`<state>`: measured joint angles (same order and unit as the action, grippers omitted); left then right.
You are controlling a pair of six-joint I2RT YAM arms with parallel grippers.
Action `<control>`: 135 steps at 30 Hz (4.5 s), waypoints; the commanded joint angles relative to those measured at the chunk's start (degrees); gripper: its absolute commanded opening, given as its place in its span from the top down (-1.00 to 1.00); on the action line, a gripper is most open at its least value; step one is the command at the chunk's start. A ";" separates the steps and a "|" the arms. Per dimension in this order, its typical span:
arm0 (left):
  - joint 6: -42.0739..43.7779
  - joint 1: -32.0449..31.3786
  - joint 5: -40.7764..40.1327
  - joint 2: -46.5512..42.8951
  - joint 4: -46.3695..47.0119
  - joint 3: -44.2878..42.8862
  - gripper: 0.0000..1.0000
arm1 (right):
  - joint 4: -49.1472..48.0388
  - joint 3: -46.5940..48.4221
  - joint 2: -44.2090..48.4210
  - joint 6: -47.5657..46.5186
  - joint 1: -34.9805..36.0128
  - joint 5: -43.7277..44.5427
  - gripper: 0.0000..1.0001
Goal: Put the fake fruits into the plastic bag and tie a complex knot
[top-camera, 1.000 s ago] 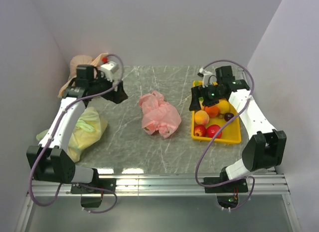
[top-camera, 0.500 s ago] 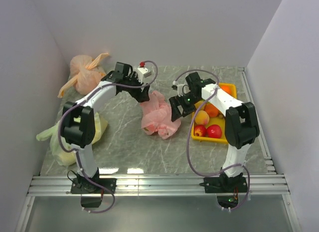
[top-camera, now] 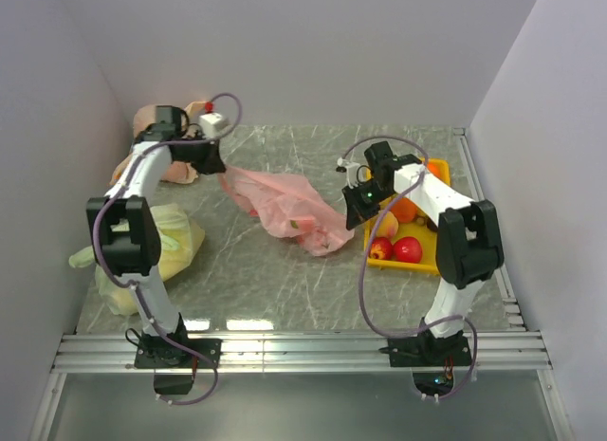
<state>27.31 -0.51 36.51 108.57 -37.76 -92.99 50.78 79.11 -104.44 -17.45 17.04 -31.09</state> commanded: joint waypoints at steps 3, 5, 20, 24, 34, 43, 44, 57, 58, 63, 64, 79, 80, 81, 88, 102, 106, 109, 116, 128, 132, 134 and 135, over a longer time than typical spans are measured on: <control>5.21 7.19 -3.11 -6.97 5.22 0.35 0.99 | -1.39 -4.84 6.80 1.63 0.45 5.35 1.00; 4.77 6.84 0.46 -6.71 4.81 0.71 0.67 | -2.26 -4.49 7.32 3.73 1.24 2.20 1.00; 6.28 -10.63 13.68 -31.47 -6.03 21.07 -0.99 | -2.36 4.47 4.42 9.10 6.69 -4.42 1.00; -1.64 -17.32 7.09 -31.85 3.46 26.72 -0.99 | -2.18 5.61 4.51 8.75 7.39 -4.68 1.00; -11.49 -19.70 -0.49 -23.06 11.83 23.39 -0.13 | -1.39 6.14 5.39 6.47 8.71 -3.80 1.00; -14.12 -3.45 9.80 -24.38 8.14 21.55 0.99 | -3.93 6.76 7.93 3.57 8.28 1.73 1.00; -13.60 -1.88 10.76 -24.38 7.27 21.10 0.99 | -4.81 6.50 8.20 3.48 8.28 2.08 1.00; -37.22 0.43 25.62 -22.27 14.37 15.39 0.99 | -29.04 -21.49 30.13 10.95 4.07 4.38 -0.83; -39.59 0.43 26.32 -21.83 15.77 14.95 0.99 | -32.38 -23.98 32.18 11.38 3.97 4.20 -0.86; -47.35 0.43 30.90 -19.63 17.81 12.22 0.99 | -55.24 -33.05 36.34 15.69 4.32 2.96 -0.88; -47.00 0.43 31.42 -19.54 17.63 12.04 0.99 | -57.44 -33.14 35.63 16.57 4.32 5.92 -0.88; -46.12 0.43 34.86 -18.93 13.94 9.93 0.99 | -68.89 -25.68 24.29 12.97 5.02 2.09 -0.75; -46.03 0.43 35.38 -18.84 13.77 10.02 0.99 | -68.72 -24.54 23.07 13.06 5.20 1.91 -0.73; -45.68 0.43 35.38 -18.84 13.33 10.02 0.99 | -68.54 -23.84 22.36 13.32 5.29 1.56 -0.69; -44.81 0.43 36.09 -18.75 12.37 10.37 0.99 | -67.05 -18.47 17.44 12.71 5.81 2.09 0.10; -33.12 14.31 18.76 -24.63 12.37 8.09 0.99 | -27.61 -15.93 33.68 -7.93 -5.26 -5.28 1.00; -23.58 13.52 24.74 -27.62 3.58 7.64 0.99 | -15.04 -11.88 37.20 -10.85 -3.33 -12.76 1.00; -17.31 11.69 25.19 -31.22 -2.48 10.45 0.25 | -11.95 -11.18 39.66 -9.62 -0.78 -15.57 1.00; -13.16 10.62 21.50 -39.75 0.84 20.56 -0.96 | -10.70 -1.42 37.74 7.29 2.21 -28.31 1.00; 5.99 3.25 16.59 -43.18 -8.04 21.00 -0.99 | -37.58 -3.26 18.15 44.49 0.81 -27.88 1.00; 9.07 -5.18 11.04 -46.52 -4.35 24.96 -0.99 | -32.46 4.62 7.52 38.65 0.80 -25.70 1.00; 8.99 -7.47 8.33 -46.44 -3.82 25.93 -0.99 | -28.47 12.10 0.84 33.39 1.15 -24.28 1.00; 9.16 -10.36 6.75 -45.74 -3.55 26.19 -0.99 | -27.50 13.77 -1.09 33.19 1.16 -24.45 1.00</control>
<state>32.88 -7.14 48.90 63.37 -43.83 -67.51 21.26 84.88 -102.37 19.16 18.11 -56.84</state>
